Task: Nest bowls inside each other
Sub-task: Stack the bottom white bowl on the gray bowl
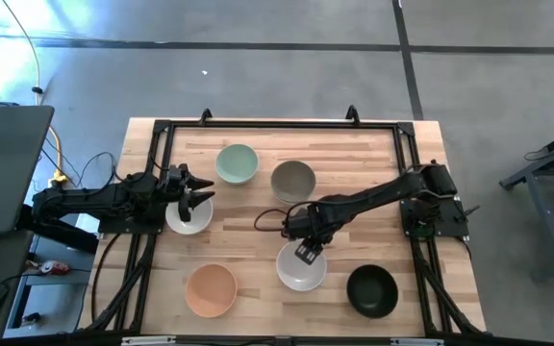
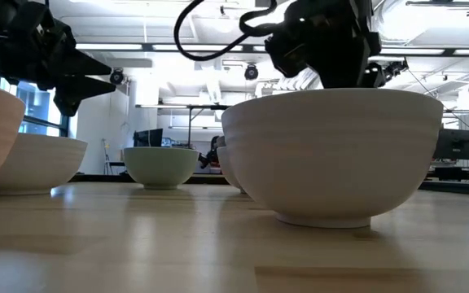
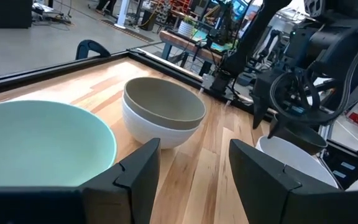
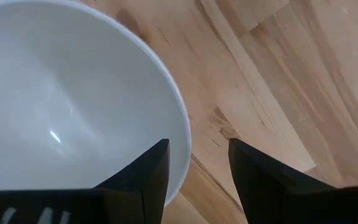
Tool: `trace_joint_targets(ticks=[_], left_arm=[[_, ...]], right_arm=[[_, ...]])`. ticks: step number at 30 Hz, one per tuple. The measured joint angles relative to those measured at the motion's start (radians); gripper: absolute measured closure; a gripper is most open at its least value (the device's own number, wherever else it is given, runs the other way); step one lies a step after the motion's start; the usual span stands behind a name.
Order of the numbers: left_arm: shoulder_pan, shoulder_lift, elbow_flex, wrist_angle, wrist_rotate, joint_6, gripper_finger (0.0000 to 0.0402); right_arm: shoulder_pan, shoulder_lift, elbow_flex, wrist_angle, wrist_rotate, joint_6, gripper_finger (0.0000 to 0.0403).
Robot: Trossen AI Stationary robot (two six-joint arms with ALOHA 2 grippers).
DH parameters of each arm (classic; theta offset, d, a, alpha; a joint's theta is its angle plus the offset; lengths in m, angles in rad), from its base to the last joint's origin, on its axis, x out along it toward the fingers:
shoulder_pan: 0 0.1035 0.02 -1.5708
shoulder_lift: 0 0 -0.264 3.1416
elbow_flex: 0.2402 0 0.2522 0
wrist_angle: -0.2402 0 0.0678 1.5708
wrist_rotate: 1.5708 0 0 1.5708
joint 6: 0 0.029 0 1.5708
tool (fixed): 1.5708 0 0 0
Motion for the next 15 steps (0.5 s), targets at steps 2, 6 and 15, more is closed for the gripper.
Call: trace_joint_targets(ticks=[2,6,15], left_arm=[[0.0,0.0,0.0,0.0,-0.001,0.0,0.022],[0.0,0.0,0.0,0.0,-0.001,0.0,0.022],[0.0,0.0,0.0,0.001,-0.001,0.0,0.022]], right_arm=[[0.0,0.009,0.0,0.01,-0.003,-0.001,0.0246],[0.0,0.019,0.0,0.024,-0.008,-0.008,0.0246],[0.0,0.049,0.0,0.038,-0.004,-0.016,0.0247]])
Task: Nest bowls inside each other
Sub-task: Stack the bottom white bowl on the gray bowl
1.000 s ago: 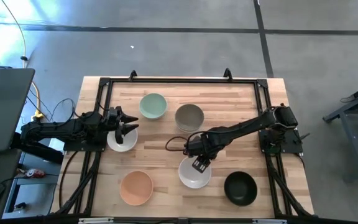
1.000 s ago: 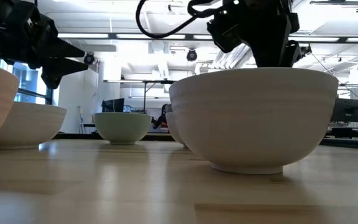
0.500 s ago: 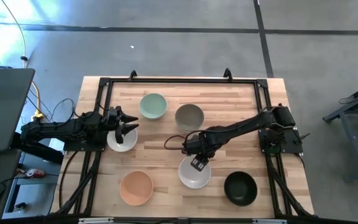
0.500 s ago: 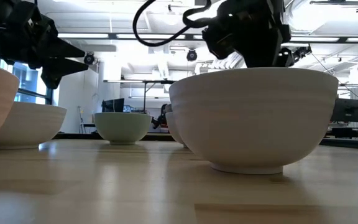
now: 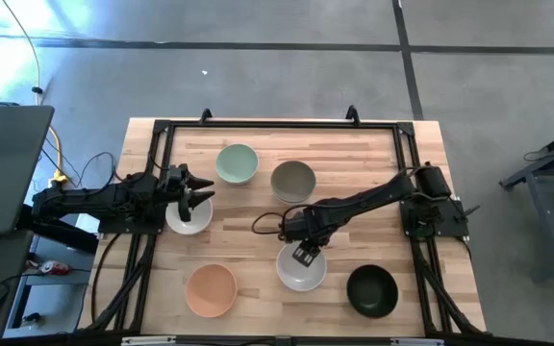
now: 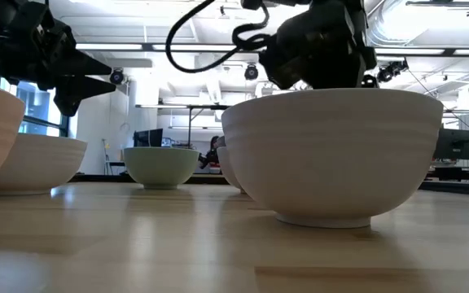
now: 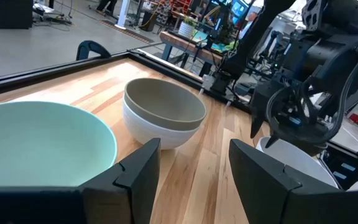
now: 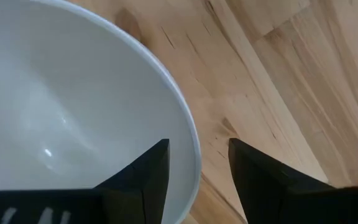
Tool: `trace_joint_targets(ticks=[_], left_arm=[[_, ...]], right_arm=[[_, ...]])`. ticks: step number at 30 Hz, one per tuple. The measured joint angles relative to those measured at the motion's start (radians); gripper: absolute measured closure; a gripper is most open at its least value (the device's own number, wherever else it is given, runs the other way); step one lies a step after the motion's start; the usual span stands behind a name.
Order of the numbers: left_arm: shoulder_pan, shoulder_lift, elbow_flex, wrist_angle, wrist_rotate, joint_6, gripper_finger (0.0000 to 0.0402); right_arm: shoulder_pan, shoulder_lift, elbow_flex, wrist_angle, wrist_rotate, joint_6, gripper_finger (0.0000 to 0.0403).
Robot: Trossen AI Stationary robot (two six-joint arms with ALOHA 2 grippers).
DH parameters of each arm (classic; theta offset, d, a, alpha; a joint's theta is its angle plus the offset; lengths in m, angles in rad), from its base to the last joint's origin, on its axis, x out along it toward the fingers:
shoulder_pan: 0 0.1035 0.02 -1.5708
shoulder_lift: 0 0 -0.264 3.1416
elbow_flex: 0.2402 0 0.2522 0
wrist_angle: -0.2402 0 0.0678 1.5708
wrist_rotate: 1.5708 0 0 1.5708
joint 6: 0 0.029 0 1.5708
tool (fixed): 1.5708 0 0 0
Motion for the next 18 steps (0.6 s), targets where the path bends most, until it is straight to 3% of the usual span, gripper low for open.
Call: trace_joint_targets(ticks=[8,11,15,18], left_arm=[[0.0,0.0,0.0,-0.001,0.0,0.0,0.022],[0.0,0.0,0.0,-0.001,0.0,0.0,0.022],[0.0,0.0,0.0,-0.001,0.0,0.001,0.022],[0.0,0.0,0.0,-0.001,0.0,0.001,0.022]], right_arm=[[0.0,0.032,0.0,0.008,-0.004,0.007,0.0258],[0.0,0.032,0.0,0.006,-0.004,0.007,0.029],[0.0,0.032,0.0,0.006,-0.008,-0.01,0.0375],[0.0,0.032,0.0,0.007,-0.013,-0.011,0.0391]])
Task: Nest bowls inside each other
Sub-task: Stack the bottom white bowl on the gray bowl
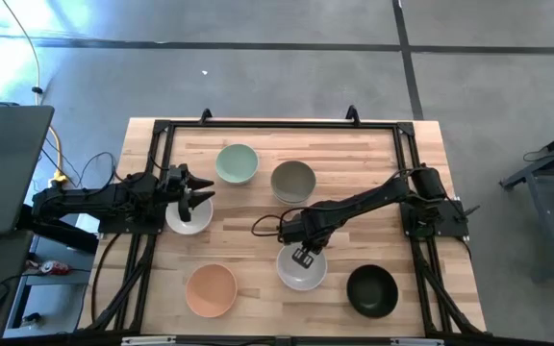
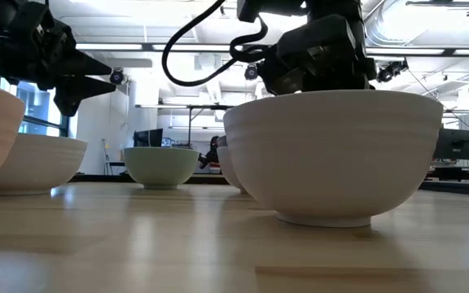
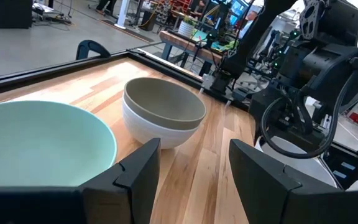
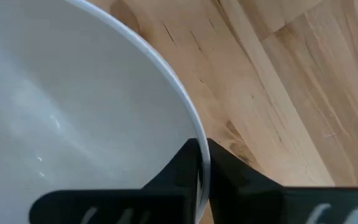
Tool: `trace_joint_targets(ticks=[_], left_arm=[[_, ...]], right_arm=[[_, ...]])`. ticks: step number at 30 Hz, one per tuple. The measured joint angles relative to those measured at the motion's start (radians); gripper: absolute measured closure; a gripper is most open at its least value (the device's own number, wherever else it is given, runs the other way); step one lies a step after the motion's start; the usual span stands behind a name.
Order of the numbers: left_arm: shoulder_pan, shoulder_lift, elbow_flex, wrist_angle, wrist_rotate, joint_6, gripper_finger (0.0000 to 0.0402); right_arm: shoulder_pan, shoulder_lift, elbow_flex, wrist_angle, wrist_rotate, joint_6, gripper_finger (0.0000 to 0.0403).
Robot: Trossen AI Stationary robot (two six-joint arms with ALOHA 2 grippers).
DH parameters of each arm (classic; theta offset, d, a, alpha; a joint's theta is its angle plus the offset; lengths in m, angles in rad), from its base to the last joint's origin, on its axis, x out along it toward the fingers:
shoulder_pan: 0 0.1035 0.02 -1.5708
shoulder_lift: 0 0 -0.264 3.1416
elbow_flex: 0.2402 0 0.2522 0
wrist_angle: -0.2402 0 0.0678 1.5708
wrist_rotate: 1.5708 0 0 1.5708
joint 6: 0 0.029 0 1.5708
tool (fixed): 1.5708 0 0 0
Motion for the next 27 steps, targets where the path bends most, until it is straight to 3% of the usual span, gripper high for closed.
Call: trace_joint_targets(ticks=[11,27], left_arm=[[0.0,0.0,0.0,0.0,-0.01,0.012,0.022],[0.0,0.0,0.0,0.0,-0.013,0.058,0.022]], right_arm=[[-0.02,0.0,0.05,-0.031,-0.047,0.013,0.0402],[-0.13,0.0,0.366,-0.249,0.018,-0.094,0.0403]])
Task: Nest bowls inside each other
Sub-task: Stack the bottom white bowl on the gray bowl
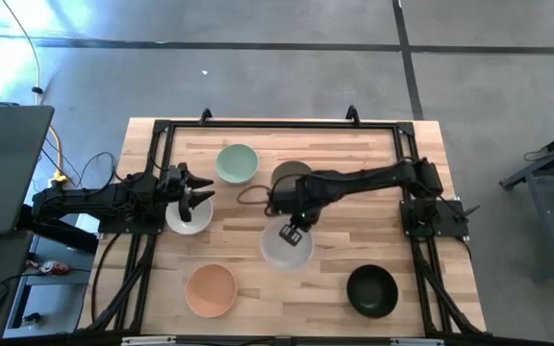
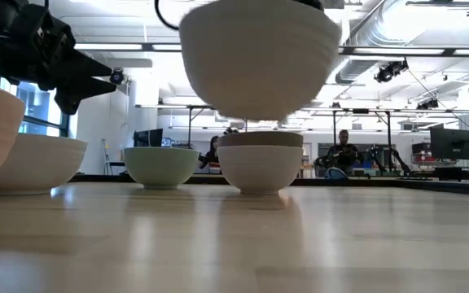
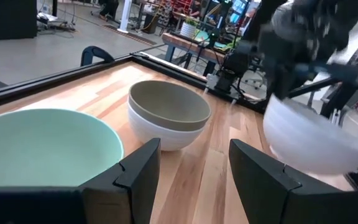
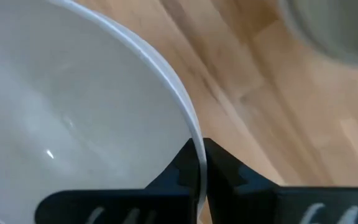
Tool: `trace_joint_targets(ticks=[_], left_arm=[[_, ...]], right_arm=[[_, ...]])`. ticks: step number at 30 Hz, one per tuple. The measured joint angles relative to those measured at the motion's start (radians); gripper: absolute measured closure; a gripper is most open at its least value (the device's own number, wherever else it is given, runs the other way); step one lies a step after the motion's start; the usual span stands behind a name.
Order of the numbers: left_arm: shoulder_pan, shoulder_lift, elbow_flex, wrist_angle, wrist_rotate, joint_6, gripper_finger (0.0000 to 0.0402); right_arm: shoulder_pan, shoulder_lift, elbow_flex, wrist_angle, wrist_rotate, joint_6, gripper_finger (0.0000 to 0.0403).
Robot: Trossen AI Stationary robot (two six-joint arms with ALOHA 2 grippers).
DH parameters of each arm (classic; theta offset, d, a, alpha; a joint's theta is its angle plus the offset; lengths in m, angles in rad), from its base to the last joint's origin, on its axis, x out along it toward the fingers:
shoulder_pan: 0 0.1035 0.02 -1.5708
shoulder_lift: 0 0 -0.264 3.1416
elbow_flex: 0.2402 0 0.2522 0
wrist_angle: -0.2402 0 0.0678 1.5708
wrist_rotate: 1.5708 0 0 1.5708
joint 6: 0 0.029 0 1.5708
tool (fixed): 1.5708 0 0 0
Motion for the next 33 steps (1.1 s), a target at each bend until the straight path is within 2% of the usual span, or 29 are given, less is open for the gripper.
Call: trace_joint_targets(ticks=[13,33], left_arm=[[0.0,0.0,0.0,0.007,0.028,0.085,0.022],[0.0,0.0,0.0,0.007,0.051,0.118,0.022]], right_arm=[[-0.123,0.0,0.217,-0.127,0.007,-0.03,0.0403],[-0.211,-0.001,0.235,-0.146,-0.021,-0.03,0.0403]])
